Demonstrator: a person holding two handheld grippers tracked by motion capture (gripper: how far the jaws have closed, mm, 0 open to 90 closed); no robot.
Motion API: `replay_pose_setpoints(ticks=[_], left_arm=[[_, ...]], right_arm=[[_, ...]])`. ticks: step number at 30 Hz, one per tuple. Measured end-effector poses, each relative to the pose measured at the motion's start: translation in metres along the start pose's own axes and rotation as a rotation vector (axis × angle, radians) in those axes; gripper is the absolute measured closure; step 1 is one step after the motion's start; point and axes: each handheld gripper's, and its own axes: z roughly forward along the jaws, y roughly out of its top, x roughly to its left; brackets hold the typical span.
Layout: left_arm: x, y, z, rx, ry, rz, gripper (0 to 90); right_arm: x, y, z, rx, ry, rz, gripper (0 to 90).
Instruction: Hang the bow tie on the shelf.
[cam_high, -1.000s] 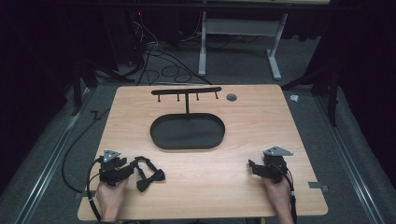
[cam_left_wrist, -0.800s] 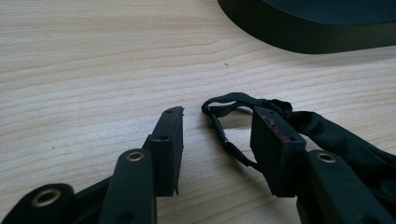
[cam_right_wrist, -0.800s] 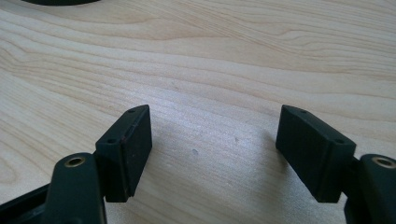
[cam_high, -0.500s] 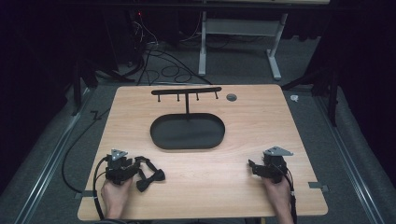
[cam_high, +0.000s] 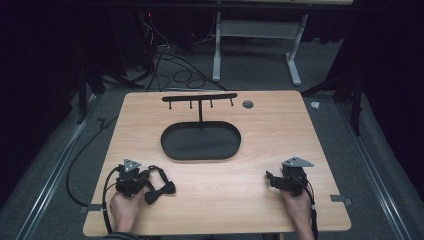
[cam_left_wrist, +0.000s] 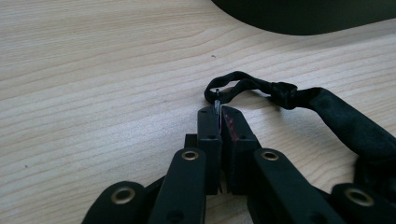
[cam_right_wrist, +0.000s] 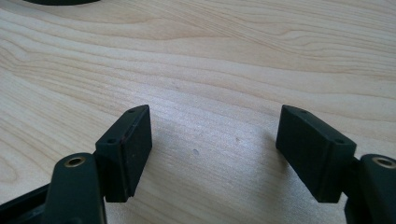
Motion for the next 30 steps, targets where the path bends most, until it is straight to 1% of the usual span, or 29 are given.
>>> replay_pose_setpoints(ticks=[3, 6, 8, 11, 12, 14, 19, 20, 25, 30], left_arm=[[0.001, 0.0, -0.001, -0.007, -0.012, 0.0, 87.1], [0.0, 0.001, -0.005, -0.036, -0.028, -0.005, 87.3], [0.0, 0.002, -0.008, -0.044, -0.033, 0.0, 87.3], [-0.003, 0.008, -0.016, -0.066, -0.044, 0.023, 87.3], [-0.003, 0.008, -0.016, -0.066, -0.044, 0.023, 87.3], [-0.006, 0.013, -0.021, -0.078, -0.052, 0.038, 87.3], [-0.013, 0.021, -0.029, -0.106, -0.069, 0.063, 87.5], [-0.013, 0.022, -0.031, -0.105, -0.071, 0.071, 87.5], [-0.02, 0.031, -0.041, -0.138, -0.084, 0.101, 87.5], [-0.027, 0.041, -0.049, -0.157, -0.092, 0.136, 87.5]], right_arm=[[0.0, 0.0, 0.0, 0.0, 0.0, 0.0, 28.1], [0.0, 0.0, 0.0, 0.0, 0.0, -0.001, 28.1], [0.0, 0.0, 0.0, 0.0, 0.0, 0.0, 28.1], [0.0, 0.0, 0.0, 0.0, 0.0, 0.0, 28.1], [0.0, 0.0, 0.0, 0.0, 0.0, 0.0, 28.1], [0.0, 0.0, 0.0, 0.0, 0.0, -0.001, 28.1], [0.0, 0.0, 0.0, 0.0, 0.0, -0.001, 28.1], [0.0, 0.0, 0.0, 0.0, 0.0, -0.001, 28.1], [0.0, 0.0, 0.0, 0.0, 0.0, -0.002, 28.1], [0.0, 0.0, 0.0, -0.001, 0.001, -0.002, 28.1]])
